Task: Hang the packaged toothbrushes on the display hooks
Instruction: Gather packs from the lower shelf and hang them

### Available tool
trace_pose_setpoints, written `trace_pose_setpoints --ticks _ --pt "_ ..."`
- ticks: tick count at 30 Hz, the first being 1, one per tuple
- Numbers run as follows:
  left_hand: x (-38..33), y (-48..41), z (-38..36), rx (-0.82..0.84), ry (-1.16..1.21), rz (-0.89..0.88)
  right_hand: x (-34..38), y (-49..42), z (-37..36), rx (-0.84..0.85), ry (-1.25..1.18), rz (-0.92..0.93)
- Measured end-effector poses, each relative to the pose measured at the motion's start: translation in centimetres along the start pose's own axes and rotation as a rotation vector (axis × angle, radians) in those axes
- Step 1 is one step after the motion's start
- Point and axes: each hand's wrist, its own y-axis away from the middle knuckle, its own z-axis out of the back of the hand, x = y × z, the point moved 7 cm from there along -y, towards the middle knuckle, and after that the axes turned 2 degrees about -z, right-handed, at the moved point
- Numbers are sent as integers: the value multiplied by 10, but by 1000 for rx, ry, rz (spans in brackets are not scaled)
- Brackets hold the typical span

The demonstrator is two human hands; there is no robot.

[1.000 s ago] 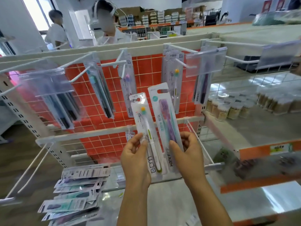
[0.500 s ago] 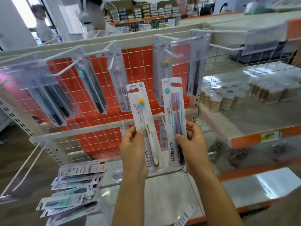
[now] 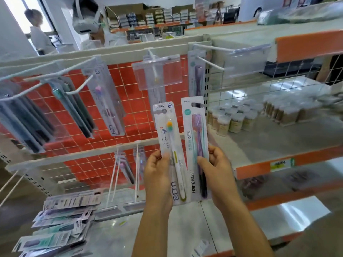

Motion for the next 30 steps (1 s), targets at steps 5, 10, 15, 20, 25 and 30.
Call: trace_pose_setpoints --ticks 5,10,15,20,25,30 --pt "0 6 -19 17 -3 -12 8 -7 15 -20 -3 49" --pt "-4 10 -34 50 13 -45 17 -11 24 8 -5 83" --pt "-9 11 -43 64 16 -88 28 -15 27 114 -108 79" --pt "-13 10 -49 71 56 -111 35 -22 33 149 -176 73" --pt "-12 8 -53 53 76 -105 35 -26 37 183 -103 71" --pt "-11 4 -50 8 68 -110 36 -27 31 256 -69 72"
